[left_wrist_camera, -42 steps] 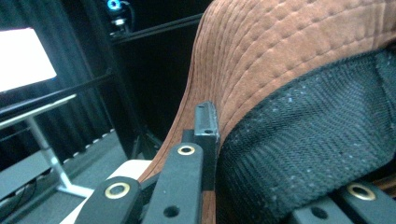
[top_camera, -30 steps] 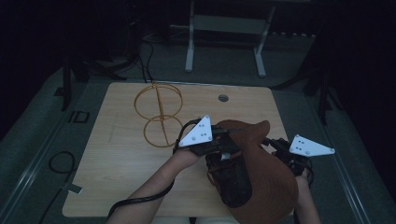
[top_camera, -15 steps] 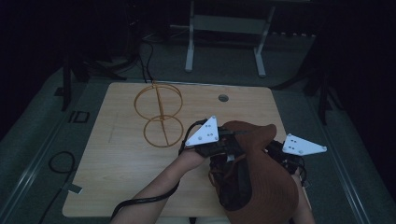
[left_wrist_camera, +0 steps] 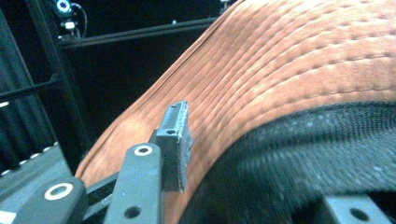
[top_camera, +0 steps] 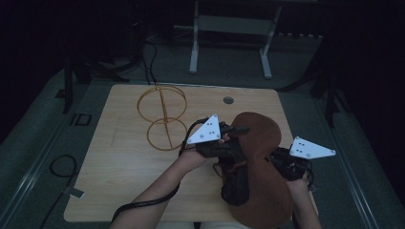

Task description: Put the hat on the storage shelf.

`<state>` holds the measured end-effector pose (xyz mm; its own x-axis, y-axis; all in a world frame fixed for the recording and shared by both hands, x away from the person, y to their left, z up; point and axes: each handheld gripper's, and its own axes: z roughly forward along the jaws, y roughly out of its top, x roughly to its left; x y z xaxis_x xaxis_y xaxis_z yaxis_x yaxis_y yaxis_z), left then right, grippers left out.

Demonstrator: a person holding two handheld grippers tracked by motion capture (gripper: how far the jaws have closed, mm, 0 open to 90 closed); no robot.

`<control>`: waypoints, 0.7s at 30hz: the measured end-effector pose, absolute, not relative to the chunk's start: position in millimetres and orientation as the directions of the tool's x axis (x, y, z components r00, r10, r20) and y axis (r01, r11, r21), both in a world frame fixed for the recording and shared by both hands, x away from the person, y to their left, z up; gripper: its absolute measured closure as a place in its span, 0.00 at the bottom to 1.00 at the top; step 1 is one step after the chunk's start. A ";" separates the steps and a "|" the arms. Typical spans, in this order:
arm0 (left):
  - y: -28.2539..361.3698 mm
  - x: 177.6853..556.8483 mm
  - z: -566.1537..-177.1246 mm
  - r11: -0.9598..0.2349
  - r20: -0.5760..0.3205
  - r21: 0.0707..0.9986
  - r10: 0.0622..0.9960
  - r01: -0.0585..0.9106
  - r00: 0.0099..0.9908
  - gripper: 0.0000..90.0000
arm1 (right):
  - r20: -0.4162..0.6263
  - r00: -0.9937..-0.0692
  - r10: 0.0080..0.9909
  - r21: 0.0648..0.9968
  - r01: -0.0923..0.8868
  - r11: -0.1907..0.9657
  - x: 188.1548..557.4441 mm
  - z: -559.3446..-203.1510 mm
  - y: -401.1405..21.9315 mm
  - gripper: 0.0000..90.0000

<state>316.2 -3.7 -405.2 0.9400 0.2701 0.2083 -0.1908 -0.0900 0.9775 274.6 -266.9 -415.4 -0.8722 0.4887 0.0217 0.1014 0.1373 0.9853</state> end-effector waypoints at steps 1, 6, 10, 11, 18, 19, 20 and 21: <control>-2.8 316.1 -404.4 -0.107 0.214 0.976 0.289 -0.191 0.933 0.60 | 0.029 -0.871 0.491 0.987 0.104 0.126 275.2 -414.4 -268.9 0.98; 9.6 316.9 -402.0 -0.135 0.218 0.974 0.346 -0.181 0.913 0.49 | 0.031 -0.847 0.531 0.991 0.096 0.096 274.9 -408.4 -279.6 0.98; 24.7 316.0 -404.3 -0.159 0.219 0.973 0.395 -0.168 0.892 0.41 | 0.041 -0.830 0.556 0.992 0.100 0.076 276.7 -404.6 -287.8 0.97; 28.9 315.5 -405.3 -0.161 0.212 0.974 0.402 -0.160 0.891 0.38 | 0.044 -0.826 0.562 0.992 0.101 0.071 277.8 -403.6 -289.8 0.98; 53.8 309.0 -418.5 -0.216 0.184 0.972 0.460 -0.092 0.869 0.16 | 0.048 -0.797 0.602 0.995 0.088 0.038 286.0 -392.0 -296.5 0.97; 58.1 307.2 -421.4 -0.213 0.178 0.973 0.462 -0.086 0.869 0.16 | 0.045 -0.793 0.607 0.996 0.085 0.037 288.1 -389.8 -296.2 0.97; 62.9 305.5 -424.2 -0.214 0.174 0.974 0.468 -0.080 0.867 0.13 | 0.041 -0.791 0.611 0.996 0.080 0.037 290.3 -387.5 -295.6 0.97; 67.5 304.1 -426.9 -0.223 0.170 0.972 0.478 -0.068 0.862 0.09 | 0.039 -0.787 0.615 0.996 0.079 0.037 292.5 -385.4 -294.7 0.97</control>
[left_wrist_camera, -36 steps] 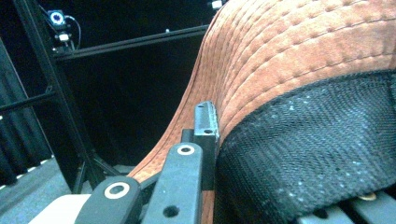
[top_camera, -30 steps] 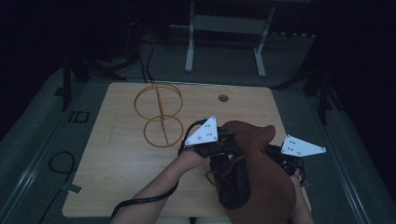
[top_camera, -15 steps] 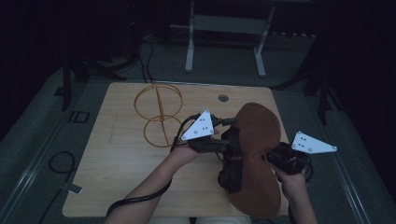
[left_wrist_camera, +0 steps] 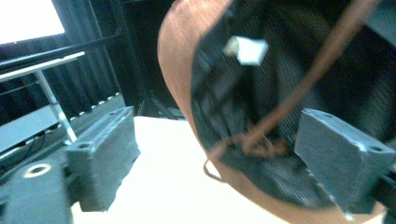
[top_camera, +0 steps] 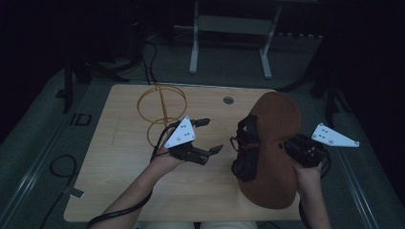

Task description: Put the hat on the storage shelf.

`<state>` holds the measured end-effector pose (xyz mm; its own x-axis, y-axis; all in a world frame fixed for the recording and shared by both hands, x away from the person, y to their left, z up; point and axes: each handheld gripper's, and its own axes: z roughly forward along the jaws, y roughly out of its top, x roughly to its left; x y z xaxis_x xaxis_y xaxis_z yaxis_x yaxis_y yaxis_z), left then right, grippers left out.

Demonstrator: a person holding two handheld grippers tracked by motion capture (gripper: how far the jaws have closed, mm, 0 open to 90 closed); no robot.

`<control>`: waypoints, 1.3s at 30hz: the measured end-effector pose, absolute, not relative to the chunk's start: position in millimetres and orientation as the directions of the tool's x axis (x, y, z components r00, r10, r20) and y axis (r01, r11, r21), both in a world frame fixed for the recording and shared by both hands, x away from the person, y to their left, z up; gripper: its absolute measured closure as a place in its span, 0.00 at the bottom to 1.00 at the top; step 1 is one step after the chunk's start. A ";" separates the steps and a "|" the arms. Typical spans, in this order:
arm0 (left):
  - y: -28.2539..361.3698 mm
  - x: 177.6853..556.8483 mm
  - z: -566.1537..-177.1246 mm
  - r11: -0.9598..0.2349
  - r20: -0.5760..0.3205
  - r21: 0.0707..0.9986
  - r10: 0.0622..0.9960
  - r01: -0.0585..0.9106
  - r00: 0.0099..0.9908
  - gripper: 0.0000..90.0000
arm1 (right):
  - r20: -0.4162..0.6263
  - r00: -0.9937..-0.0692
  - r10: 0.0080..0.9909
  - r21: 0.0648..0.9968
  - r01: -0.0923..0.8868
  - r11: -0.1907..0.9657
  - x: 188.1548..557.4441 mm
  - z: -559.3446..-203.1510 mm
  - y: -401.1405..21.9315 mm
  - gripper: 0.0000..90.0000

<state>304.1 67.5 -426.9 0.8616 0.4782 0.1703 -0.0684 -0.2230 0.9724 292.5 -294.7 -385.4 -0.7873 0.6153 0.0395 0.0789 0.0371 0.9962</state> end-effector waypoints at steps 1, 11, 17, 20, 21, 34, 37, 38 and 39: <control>72.7 302.4 -429.9 -0.221 0.166 0.973 0.489 -0.062 0.856 0.08 | 0.037 -0.783 0.621 0.996 0.076 0.037 295.2 -383.5 -293.6 0.97; 121.4 282.4 -456.6 -0.235 0.124 0.972 0.573 0.017 0.810 0.03 | 0.061 -0.764 0.642 0.996 0.093 0.016 328.8 -374.3 -271.8 0.97; 149.5 266.4 -474.5 -0.268 0.156 0.963 0.625 0.022 0.765 0.03 | 0.054 -0.758 0.650 0.995 0.097 0.031 347.9 -367.0 -252.4 0.97; 163.0 259.0 -486.2 -0.281 0.153 0.958 0.653 0.050 0.742 0.03 | 0.050 -0.760 0.648 0.994 0.101 0.042 356.5 -361.2 -241.6 0.97; 167.6 256.5 -490.6 -0.279 0.145 0.958 0.661 0.061 0.736 0.03 | 0.046 -0.759 0.650 0.994 0.098 0.045 359.3 -359.1 -237.9 0.97; 210.5 225.0 -540.6 -0.223 0.072 0.964 0.748 0.148 0.660 0.03 | 0.051 -0.761 0.647 0.994 0.103 0.042 395.5 -335.7 -188.4 0.97; 220.2 219.9 -548.2 -0.187 0.055 0.972 0.771 0.142 0.634 0.03 | 0.050 -0.765 0.642 0.994 0.103 0.046 402.6 -329.1 -173.0 0.97; 223.5 219.6 -549.8 -0.177 0.048 0.973 0.781 0.147 0.623 0.03 | 0.047 -0.768 0.639 0.994 0.101 0.049 405.0 -327.1 -167.2 0.97; 226.9 219.4 -550.7 -0.172 0.045 0.973 0.791 0.151 0.610 0.03 | 0.037 -0.767 0.641 0.994 0.096 0.058 407.0 -325.1 -160.9 0.97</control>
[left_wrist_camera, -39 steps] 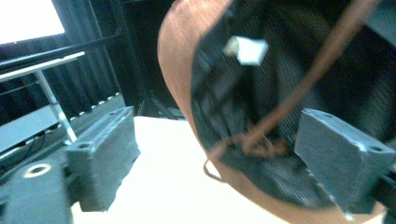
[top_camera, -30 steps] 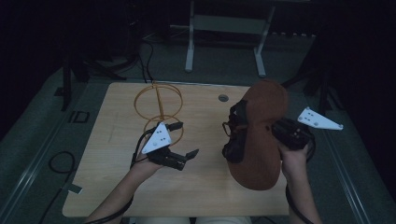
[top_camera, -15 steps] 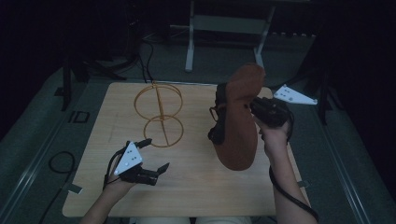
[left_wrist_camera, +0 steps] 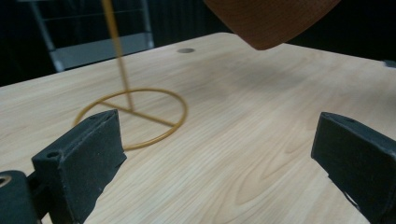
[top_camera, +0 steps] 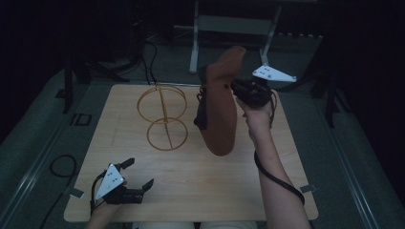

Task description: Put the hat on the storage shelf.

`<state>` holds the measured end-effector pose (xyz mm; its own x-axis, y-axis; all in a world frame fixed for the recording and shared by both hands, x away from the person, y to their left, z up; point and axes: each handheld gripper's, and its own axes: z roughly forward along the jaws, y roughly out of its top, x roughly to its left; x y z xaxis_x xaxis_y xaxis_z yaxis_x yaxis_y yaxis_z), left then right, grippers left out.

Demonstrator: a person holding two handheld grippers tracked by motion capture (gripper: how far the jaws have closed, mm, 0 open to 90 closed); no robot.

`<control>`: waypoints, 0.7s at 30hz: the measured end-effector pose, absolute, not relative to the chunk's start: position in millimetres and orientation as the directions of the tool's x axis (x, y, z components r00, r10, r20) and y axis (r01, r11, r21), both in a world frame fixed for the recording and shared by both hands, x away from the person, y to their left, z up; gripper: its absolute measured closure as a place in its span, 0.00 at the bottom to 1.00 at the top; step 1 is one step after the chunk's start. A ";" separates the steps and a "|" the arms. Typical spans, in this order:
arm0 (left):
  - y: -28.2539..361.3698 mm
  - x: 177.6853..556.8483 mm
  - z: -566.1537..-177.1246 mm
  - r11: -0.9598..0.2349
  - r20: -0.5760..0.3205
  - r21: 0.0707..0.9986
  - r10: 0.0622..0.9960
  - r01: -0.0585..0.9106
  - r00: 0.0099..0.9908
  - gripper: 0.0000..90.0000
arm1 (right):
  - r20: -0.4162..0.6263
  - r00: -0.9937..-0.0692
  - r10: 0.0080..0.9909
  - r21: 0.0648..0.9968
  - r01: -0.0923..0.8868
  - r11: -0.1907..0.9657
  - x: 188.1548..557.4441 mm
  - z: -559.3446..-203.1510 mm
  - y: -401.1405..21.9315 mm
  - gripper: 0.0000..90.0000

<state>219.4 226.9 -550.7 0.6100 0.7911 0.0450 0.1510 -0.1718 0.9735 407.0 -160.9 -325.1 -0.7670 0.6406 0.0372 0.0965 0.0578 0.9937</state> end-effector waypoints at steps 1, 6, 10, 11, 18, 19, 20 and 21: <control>229.8 219.4 -551.5 -0.169 0.046 0.974 0.798 0.150 0.601 0.03 | 0.032 -0.768 0.639 0.994 0.094 0.063 409.0 -323.3 -154.8 0.97; 243.6 219.4 -555.5 -0.156 0.042 0.975 0.826 0.156 0.563 0.03 | 0.008 -0.773 0.634 0.992 0.088 0.095 419.9 -315.4 -125.0 0.97; 251.2 218.5 -555.4 -0.131 0.027 0.980 0.833 0.150 0.552 0.03 | 0.012 -0.789 0.615 0.990 0.097 0.105 426.3 -309.7 -99.8 0.97; 252.4 218.4 -555.2 -0.126 0.024 0.981 0.834 0.147 0.552 0.03 | 0.018 -0.795 0.606 0.989 0.104 0.107 428.2 -309.0 -93.3 0.97; 256.5 218.7 -556.7 -0.114 0.010 0.982 0.830 0.152 0.558 0.03 | 0.067 -0.828 0.557 0.974 0.174 0.142 440.2 -315.5 -45.7 0.97; 256.7 218.7 -556.9 -0.112 0.007 0.982 0.830 0.154 0.558 0.03 | 0.064 -0.833 0.549 0.971 0.179 0.159 441.6 -317.8 -38.7 0.97; 257.0 218.6 -557.0 -0.114 0.009 0.982 0.829 0.154 0.559 0.03 | 0.056 -0.836 0.546 0.967 0.180 0.177 442.5 -320.0 -32.0 0.97; 257.4 218.7 -557.1 -0.112 0.007 0.982 0.828 0.153 0.561 0.03 | 0.055 -0.840 0.540 0.962 0.189 0.196 443.7 -322.2 -25.6 0.97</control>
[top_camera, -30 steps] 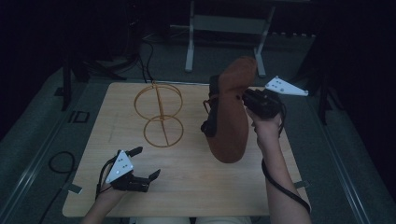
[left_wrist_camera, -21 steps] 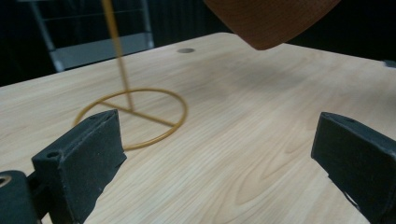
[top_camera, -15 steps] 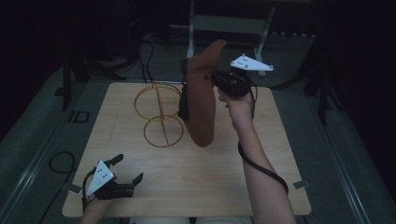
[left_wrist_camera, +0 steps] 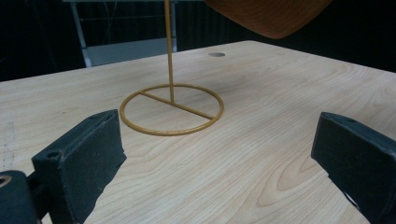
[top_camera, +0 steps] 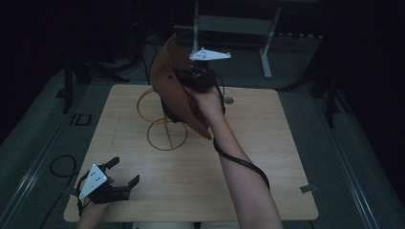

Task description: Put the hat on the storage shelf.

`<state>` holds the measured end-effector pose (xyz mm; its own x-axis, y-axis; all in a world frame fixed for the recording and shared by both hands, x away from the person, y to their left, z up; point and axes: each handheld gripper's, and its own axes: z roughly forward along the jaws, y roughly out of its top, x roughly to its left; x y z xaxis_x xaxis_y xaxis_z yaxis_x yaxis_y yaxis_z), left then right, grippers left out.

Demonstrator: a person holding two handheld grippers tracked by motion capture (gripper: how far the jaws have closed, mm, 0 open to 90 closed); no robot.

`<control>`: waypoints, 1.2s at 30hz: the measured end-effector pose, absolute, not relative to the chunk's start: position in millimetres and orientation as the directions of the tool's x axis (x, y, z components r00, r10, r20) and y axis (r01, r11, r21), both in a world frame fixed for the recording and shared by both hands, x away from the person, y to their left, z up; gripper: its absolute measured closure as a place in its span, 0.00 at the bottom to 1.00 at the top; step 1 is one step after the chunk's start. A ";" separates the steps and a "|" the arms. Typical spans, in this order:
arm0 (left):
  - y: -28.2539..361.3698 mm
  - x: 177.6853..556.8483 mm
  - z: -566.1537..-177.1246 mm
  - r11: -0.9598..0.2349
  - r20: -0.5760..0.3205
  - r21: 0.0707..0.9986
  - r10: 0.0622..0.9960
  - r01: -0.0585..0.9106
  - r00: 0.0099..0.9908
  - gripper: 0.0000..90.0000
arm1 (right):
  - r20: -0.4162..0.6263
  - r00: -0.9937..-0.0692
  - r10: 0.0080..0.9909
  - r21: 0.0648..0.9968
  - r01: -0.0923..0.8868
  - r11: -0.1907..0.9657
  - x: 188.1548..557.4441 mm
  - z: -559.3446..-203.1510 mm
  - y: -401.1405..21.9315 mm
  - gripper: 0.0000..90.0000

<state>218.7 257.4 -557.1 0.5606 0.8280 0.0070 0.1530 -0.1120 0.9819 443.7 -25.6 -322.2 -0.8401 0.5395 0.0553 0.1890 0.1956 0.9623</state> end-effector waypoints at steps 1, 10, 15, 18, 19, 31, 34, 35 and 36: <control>257.8 218.9 -557.2 -0.109 0.002 0.982 0.827 0.157 0.563 0.03 | 0.054 -0.845 0.533 0.959 0.193 0.209 444.8 -324.6 -19.8 0.96; 258.6 219.7 -559.5 -0.094 -0.015 0.983 0.820 0.160 0.573 0.03 | 0.048 -0.861 0.507 0.926 0.228 0.301 450.1 -339.4 19.7 0.95; 258.4 220.2 -560.3 -0.096 -0.019 0.981 0.817 0.168 0.577 0.03 | 0.049 -0.859 0.510 0.909 0.250 0.335 452.3 -342.4 32.5 0.78; 258.2 220.3 -561.4 -0.098 -0.019 0.980 0.814 0.170 0.581 0.03 | 0.014 -0.852 0.523 0.903 0.235 0.358 449.8 -344.8 38.9 0.70; 258.3 220.1 -561.5 -0.096 -0.021 0.981 0.814 0.170 0.580 0.03 | 0.013 -0.849 0.528 0.903 0.237 0.358 449.0 -345.3 39.8 0.69; 257.8 220.0 -561.9 -0.083 -0.035 0.981 0.810 0.174 0.585 0.03 | 0.021 -0.840 0.542 0.895 0.258 0.365 445.8 -344.4 42.3 0.32; 258.3 219.9 -562.3 -0.080 -0.038 0.981 0.810 0.174 0.585 0.03 | 0.014 -0.843 0.538 0.895 0.251 0.370 444.0 -343.5 39.8 0.29; 258.3 219.8 -562.5 -0.081 -0.036 0.982 0.810 0.173 0.585 0.03 | 0.023 -0.844 0.536 0.898 0.253 0.360 443.4 -342.6 37.6 0.27; 258.3 219.8 -562.6 -0.080 -0.037 0.982 0.810 0.172 0.585 0.03 | 0.035 -0.851 0.525 0.902 0.253 0.350 442.9 -341.3 34.8 0.24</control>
